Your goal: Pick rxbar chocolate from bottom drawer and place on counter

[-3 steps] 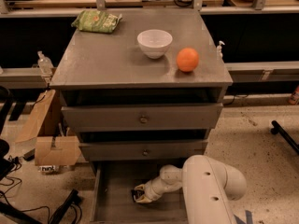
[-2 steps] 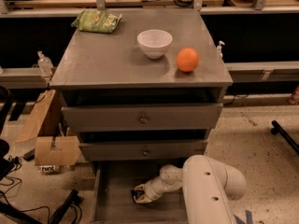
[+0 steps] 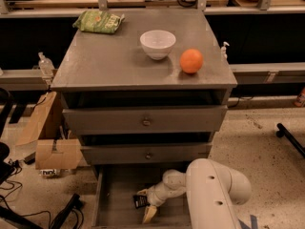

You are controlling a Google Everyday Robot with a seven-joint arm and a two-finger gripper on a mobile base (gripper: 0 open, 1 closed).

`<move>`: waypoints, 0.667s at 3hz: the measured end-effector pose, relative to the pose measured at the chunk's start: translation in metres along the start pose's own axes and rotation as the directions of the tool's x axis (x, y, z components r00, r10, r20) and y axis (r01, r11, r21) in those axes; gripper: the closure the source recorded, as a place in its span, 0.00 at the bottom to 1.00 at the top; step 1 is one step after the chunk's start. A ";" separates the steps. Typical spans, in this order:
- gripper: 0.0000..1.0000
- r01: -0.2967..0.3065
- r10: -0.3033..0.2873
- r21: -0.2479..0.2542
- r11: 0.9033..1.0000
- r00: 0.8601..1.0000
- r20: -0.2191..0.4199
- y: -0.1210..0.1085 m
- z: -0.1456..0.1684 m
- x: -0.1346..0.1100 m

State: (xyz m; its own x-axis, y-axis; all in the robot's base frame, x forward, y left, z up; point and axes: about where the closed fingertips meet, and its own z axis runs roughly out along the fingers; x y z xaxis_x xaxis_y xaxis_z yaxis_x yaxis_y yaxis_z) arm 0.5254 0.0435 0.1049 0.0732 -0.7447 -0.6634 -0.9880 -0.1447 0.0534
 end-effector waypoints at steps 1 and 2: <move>0.16 0.000 0.000 0.000 1.000 1.000 0.000 0.000 0.000 0.000; 0.40 0.000 0.000 -0.004 1.000 1.000 0.001 0.002 0.002 -0.001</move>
Offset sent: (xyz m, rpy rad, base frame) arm 0.0000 0.0000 0.0000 0.0000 0.0000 0.0000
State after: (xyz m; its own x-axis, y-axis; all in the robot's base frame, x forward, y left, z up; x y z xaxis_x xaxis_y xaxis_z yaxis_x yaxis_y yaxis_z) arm 0.5233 0.0450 0.1039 0.0727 -0.7439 -0.6644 -0.9875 -0.1469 0.0564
